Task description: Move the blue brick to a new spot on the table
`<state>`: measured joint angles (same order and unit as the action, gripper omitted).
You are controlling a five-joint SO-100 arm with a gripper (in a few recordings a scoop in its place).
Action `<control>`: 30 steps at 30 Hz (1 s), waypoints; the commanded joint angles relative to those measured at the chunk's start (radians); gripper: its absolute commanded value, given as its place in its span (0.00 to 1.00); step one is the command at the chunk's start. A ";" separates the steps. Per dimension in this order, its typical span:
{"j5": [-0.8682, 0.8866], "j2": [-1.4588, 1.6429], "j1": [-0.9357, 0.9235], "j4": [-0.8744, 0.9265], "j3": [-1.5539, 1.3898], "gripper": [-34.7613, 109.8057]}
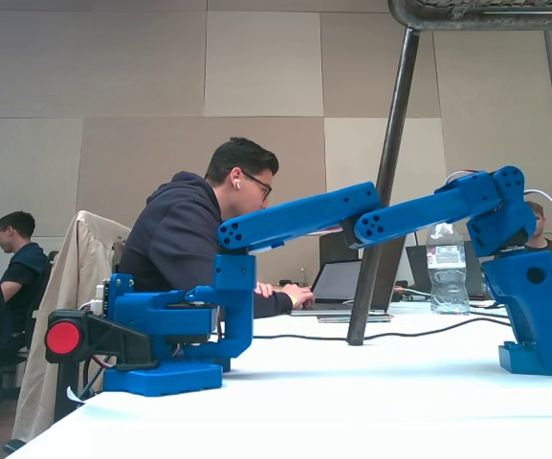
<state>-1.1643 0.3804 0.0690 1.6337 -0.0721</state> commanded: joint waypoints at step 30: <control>-0.345 2.767 0.011 -0.399 -2.918 0.24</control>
<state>-1.4818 3.0219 0.0982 1.2487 -2.8977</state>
